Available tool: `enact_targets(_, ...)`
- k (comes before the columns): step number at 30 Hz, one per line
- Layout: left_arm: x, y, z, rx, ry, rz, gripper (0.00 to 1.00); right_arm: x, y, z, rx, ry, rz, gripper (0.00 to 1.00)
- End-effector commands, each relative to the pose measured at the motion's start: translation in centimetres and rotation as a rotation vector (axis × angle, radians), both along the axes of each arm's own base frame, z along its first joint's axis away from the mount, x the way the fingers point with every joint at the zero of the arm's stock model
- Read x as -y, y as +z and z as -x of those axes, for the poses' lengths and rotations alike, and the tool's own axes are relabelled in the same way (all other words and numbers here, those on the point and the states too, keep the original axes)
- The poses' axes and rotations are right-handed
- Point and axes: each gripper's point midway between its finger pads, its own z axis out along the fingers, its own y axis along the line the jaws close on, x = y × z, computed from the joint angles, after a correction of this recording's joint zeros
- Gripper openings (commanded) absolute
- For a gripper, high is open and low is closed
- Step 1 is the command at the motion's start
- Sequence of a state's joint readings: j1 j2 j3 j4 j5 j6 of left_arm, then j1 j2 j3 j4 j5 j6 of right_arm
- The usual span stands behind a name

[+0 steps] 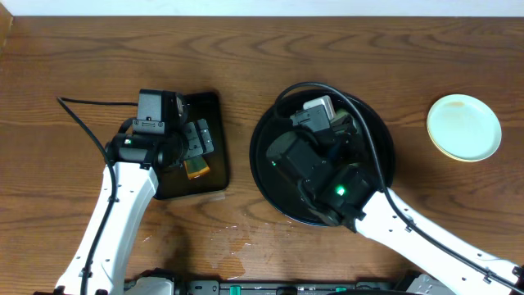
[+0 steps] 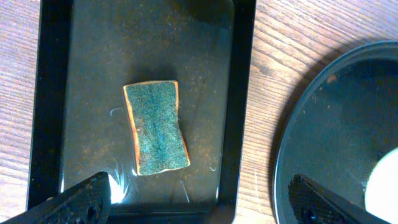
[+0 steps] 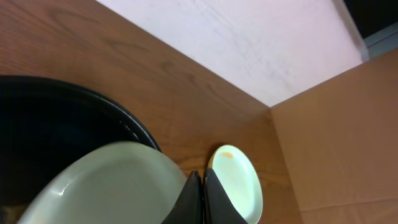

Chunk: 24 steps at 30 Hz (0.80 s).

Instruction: Clean dirty plates on tray and stack at the side

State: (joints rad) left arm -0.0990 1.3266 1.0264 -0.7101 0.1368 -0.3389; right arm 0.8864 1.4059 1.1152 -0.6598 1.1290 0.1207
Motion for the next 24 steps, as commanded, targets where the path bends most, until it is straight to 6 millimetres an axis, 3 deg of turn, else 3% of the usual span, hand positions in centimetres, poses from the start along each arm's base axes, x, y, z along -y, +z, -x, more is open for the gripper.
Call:
enact_targets(1,0.1,0.3,-0.3,0.005,-0.01,0.004,0.92,0.7,0.1,-0.4,-0.007,-0.012,-0.039,0.01)
enact_targets(5,0.1,0.3,-0.3,0.005,-0.01,0.004,0.92,1.6,-0.3,-0.7,-0.005,-0.055,-0.091,0.01)
enact_targets(8,0.1,0.3,-0.3,0.005,-0.01,0.004,0.92,2.0,-2.3,-1.0,-0.095,-0.058,-0.2,0.02)
enact_targets(11,0.1,0.3,-0.3,0.005,-0.01,0.004,0.92,4.1,-5.2,-1.5,-0.222,-0.138,-0.389,0.1)
enact_targets(16,0.1,0.3,-0.3,0.005,-0.01,0.004,0.92,8.8,-8.8,-1.8,-0.425,-0.275,-0.723,0.35)
enact_targets(21,0.1,0.3,-0.3,0.005,-0.01,0.004,0.92,9.2,-10.5,-1.0,-0.652,-0.165,-1.119,0.41)
enact_targets(24,0.1,0.3,-0.3,0.005,-0.01,0.004,0.92,10.9,-12.6,-0.4,-0.727,-0.206,-1.164,0.41)
